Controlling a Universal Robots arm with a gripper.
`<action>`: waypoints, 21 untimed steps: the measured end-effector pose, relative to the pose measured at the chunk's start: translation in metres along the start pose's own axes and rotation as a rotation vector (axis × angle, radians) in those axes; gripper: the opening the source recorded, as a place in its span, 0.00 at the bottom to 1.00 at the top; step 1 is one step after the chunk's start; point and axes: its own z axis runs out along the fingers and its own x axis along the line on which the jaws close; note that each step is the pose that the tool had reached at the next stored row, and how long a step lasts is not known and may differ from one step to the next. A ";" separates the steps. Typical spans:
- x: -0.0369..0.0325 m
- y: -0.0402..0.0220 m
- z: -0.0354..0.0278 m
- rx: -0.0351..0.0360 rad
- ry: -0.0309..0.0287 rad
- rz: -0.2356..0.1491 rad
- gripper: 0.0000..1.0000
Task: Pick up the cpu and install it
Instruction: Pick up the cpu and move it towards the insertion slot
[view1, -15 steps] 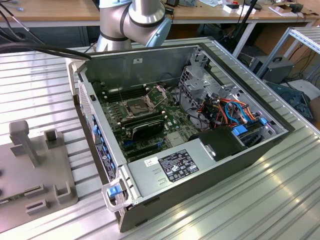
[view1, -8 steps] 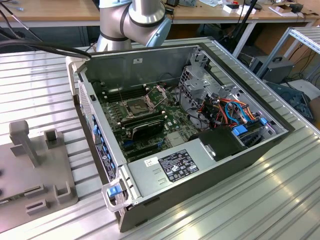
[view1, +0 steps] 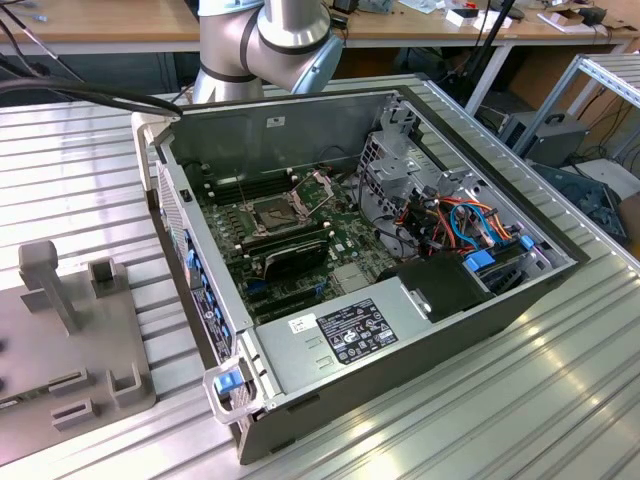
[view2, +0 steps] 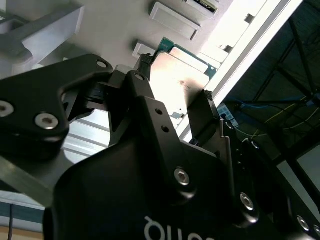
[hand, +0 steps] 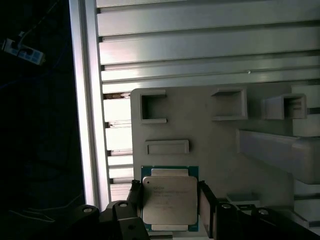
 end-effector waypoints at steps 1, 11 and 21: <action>0.0000 0.0000 -0.0006 0.0001 0.0001 0.000 0.55; 0.0003 0.0001 -0.0107 0.0000 -0.0001 0.000 0.55; 0.0005 0.0001 -0.0192 0.0000 0.0000 0.000 0.55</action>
